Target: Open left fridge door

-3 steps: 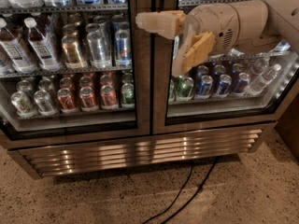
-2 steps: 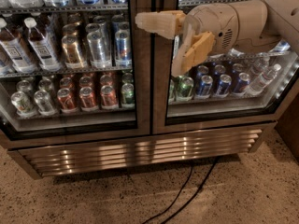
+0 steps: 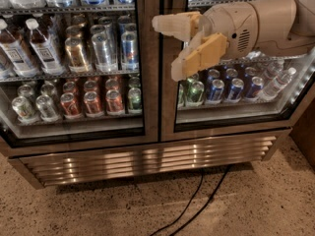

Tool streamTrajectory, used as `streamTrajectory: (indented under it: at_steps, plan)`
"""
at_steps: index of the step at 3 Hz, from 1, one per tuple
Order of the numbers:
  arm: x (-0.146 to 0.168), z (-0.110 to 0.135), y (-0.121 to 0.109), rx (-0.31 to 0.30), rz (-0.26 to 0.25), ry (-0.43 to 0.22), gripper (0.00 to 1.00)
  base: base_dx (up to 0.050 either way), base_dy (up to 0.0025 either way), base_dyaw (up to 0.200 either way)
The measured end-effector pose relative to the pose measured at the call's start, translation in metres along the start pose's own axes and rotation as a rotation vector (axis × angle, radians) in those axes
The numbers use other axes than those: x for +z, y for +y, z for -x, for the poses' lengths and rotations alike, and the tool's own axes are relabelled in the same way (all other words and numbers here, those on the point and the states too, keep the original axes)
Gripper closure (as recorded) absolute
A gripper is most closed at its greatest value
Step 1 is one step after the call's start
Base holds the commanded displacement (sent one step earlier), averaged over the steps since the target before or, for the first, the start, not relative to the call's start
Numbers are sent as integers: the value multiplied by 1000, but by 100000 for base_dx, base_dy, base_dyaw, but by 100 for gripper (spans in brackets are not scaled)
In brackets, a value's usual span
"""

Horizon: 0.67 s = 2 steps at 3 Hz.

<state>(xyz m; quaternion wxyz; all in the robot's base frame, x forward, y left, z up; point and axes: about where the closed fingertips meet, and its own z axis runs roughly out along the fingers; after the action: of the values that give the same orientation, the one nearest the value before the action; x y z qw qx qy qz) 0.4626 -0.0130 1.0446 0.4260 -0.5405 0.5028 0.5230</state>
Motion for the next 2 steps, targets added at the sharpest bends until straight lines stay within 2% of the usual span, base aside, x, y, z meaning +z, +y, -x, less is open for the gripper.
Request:
streamTrajectory:
  at_steps: [1, 2]
  plan:
    - [-1, -2, 0, 19, -47, 5, 0, 0, 0, 0]
    - [-1, -2, 0, 20, -47, 5, 0, 3589, 247, 13806]
